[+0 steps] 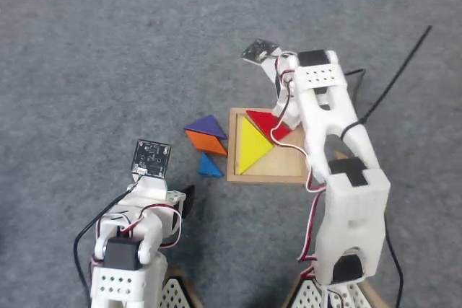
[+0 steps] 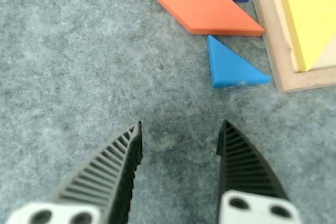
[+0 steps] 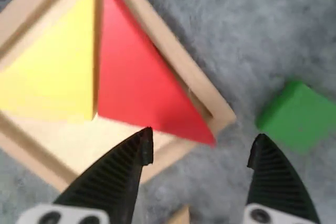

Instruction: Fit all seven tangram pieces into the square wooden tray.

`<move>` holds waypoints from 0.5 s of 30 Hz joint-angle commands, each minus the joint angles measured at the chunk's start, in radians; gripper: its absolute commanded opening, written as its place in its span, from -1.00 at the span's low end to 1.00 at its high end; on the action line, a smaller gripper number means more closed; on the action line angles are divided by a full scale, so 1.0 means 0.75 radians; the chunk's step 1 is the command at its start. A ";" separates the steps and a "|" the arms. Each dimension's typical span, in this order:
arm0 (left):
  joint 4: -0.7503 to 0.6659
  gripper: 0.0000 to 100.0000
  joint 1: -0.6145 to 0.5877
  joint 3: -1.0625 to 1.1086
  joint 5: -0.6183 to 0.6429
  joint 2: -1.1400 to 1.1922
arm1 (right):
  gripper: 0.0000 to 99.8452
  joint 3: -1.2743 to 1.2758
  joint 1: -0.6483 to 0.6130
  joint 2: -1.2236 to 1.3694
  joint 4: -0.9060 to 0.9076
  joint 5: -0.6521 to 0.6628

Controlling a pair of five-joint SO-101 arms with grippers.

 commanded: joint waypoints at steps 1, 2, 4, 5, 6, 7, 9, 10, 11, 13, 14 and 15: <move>0.004 -0.55 -0.002 -0.017 0.012 -0.029 | -0.43 -0.045 -0.015 0.013 -0.044 -0.037; 0.004 -0.55 -0.002 -0.017 0.012 -0.029 | -0.43 -0.043 -0.030 0.024 -0.042 -0.037; 0.004 -0.55 -0.002 -0.017 0.012 -0.029 | -0.43 -0.043 -0.056 0.036 -0.042 -0.037; 0.004 -0.55 -0.002 -0.017 0.012 -0.029 | -0.43 -0.043 -0.071 0.038 -0.042 -0.037; 0.004 -0.55 -0.002 -0.017 0.012 -0.029 | -0.43 -0.043 -0.085 0.042 -0.042 -0.039; 0.004 -0.55 -0.002 -0.017 0.012 -0.029 | -0.43 -0.043 -0.099 0.044 -0.042 -0.039; 0.004 -0.55 -0.002 -0.017 0.012 -0.029 | -0.43 -0.043 -0.128 0.046 -0.042 -0.039; 0.004 -0.55 -0.002 -0.017 0.012 -0.029 | -0.43 -0.043 -0.140 0.046 -0.042 -0.039; 0.004 -0.55 -0.002 -0.017 0.012 -0.029 | -0.43 -0.043 -0.150 0.046 -0.042 -0.039; 0.004 -0.55 -0.002 -0.017 0.012 -0.029 | -0.43 -0.043 -0.161 0.046 -0.042 -0.053; 0.004 -0.55 -0.002 -0.017 0.012 -0.029 | -0.43 -0.043 -0.163 0.044 -0.044 -0.074; 0.004 -0.55 -0.002 -0.017 0.012 -0.029 | -0.43 -0.043 -0.163 0.044 -0.046 -0.090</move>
